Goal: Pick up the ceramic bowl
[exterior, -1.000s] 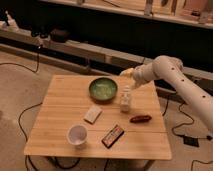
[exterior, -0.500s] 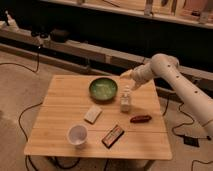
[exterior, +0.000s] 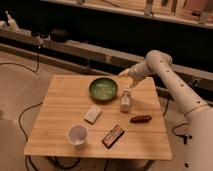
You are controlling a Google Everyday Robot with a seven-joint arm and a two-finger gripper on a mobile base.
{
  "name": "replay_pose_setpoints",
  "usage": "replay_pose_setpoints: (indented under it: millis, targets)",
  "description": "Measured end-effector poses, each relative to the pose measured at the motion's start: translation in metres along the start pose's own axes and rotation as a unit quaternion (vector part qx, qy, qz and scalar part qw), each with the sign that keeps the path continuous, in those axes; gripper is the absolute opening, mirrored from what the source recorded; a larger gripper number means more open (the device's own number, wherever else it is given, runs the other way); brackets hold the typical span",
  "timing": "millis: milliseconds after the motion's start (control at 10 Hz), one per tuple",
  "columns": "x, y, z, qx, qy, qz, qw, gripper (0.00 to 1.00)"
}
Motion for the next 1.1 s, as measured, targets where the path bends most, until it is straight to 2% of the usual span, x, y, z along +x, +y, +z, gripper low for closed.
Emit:
replay_pose_setpoints:
  millis: [300, 500, 600, 900, 1100]
  targets:
    - [0.005, -0.006, 0.033, 0.005, -0.028, -0.037, 0.9989, 0.65]
    - [0.007, -0.007, 0.058, -0.002, -0.039, -0.068, 0.9969, 0.65]
    - [0.010, -0.004, 0.069, -0.012, -0.038, -0.086, 0.9955, 0.65]
    - [0.030, 0.007, 0.096, -0.053, 0.001, -0.121, 0.9913, 0.65]
    - [0.032, 0.007, 0.098, -0.053, 0.004, -0.120, 0.9913, 0.65]
